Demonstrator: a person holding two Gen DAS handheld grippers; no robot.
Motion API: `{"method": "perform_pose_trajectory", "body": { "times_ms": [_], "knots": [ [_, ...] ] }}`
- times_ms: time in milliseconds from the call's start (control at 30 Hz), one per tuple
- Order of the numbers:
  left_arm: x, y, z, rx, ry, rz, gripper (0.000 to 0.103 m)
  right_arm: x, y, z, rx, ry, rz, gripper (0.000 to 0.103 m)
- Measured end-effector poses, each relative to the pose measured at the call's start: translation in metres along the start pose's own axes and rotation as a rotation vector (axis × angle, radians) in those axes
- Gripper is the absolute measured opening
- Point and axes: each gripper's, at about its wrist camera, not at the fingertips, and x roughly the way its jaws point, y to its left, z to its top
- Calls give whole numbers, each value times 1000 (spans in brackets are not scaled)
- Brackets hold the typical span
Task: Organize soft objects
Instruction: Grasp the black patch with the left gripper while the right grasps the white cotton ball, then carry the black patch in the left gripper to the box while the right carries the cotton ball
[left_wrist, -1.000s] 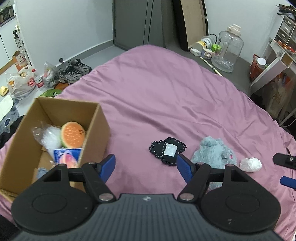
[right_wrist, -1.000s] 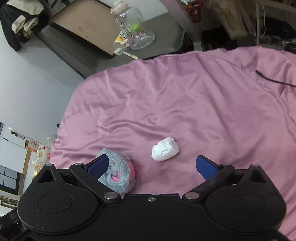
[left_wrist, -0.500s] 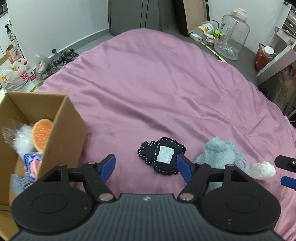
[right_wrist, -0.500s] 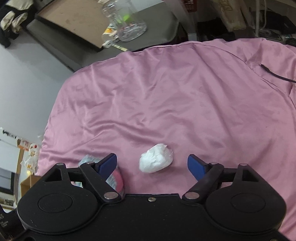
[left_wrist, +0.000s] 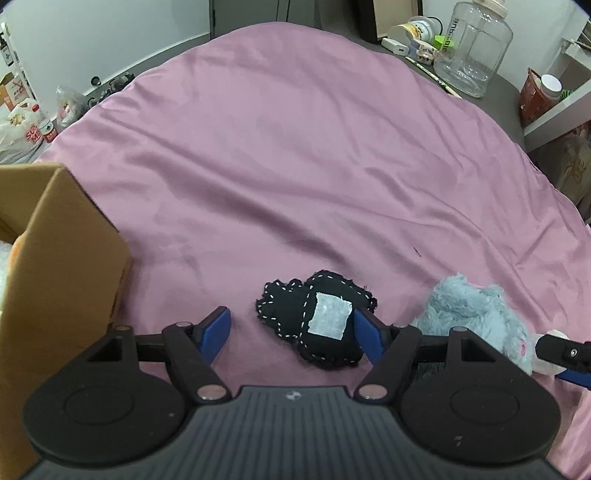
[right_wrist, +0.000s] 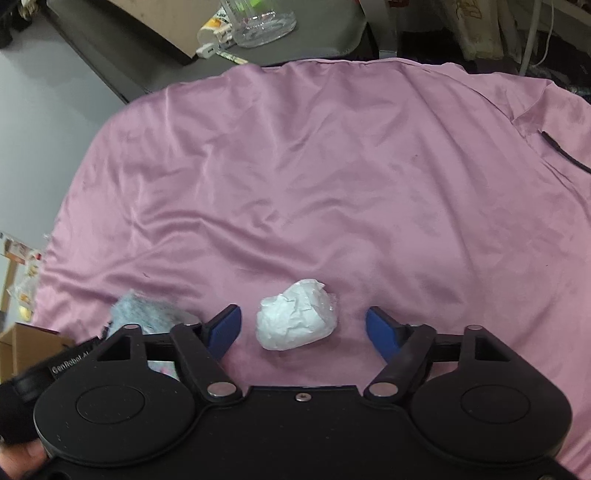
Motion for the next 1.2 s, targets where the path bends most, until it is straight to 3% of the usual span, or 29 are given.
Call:
{"method": "perform_pose_trajectory", "body": {
  "times_ms": [100,167,267,400,1200],
  "knots": [
    [3,-3,0,7,-16,4,71,1,-1,-1,-14,3,3,45],
    [2,-4,-1,-3,-32,-2,67,0,-1,-1,-15,1,5,44],
    [-1,-5,-4,-7,-34,-38,45,-1,0,-3,-30,-6,3,44],
    [-10,-7,-7,-2,-43,-53,35,-8,-3,-4,-20,-20,1,44],
    [-88,34,-16,-43,-135,-103,35,-74,26,-17,-47,-181,33,44]
  ]
}}
